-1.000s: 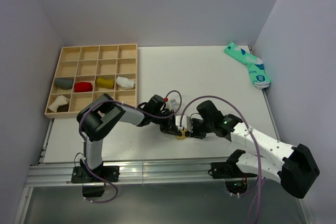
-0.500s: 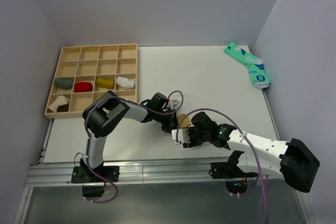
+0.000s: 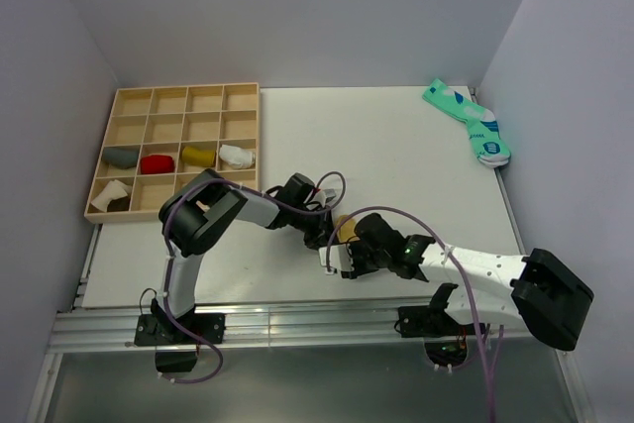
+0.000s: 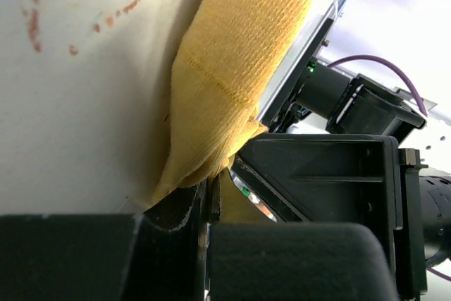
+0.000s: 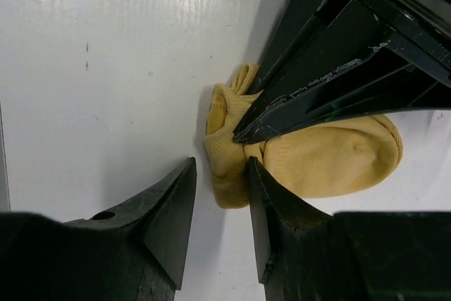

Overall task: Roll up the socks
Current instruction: Roll the sock at the center of the board.

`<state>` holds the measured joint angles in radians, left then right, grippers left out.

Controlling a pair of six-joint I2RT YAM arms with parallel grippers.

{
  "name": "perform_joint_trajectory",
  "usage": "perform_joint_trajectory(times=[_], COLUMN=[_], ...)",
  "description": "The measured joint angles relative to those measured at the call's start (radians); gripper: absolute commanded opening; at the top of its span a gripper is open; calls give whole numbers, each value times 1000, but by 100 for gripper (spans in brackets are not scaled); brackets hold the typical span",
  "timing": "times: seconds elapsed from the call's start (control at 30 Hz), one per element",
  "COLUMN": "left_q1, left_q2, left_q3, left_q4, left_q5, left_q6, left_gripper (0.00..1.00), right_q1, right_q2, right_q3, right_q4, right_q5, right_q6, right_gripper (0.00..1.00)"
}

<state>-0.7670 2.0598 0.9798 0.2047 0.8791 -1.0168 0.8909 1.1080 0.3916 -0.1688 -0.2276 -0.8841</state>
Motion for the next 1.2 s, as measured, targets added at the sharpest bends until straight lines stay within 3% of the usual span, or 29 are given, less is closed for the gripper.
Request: perform_joint_trajectory(times=[0.27,0.4,0.43,0.6,0.7,0.87,1.2], left_q1=[9,12,12,14,16,18,22], left_q2=[6,13,13,12,0,-66,-244], left_q3=[-1,-1,-1,-14,-36,-121,-225], left_q4=[11,23,24,49,74,158,203], left_q5=[24,39,40,39,27,-32,-295], left_q6=[-21,-34,-35,-37,-47,-89,-94], left_gripper=[0,1,2,15,27,39,35], right_q1=[2,2,2,3,3,-21,-138], right_q2=[44,58,62,81,82,71,109], right_q3=[0,0,1,19,31,51,135], right_q4=[63,80,81,65,42,-26,-221], right_q5=[10,21,24,24,13,-53,-239], right_q6=[1,7,8,26,37,63,83], right_gripper=[40,28,20,15,11,11,10])
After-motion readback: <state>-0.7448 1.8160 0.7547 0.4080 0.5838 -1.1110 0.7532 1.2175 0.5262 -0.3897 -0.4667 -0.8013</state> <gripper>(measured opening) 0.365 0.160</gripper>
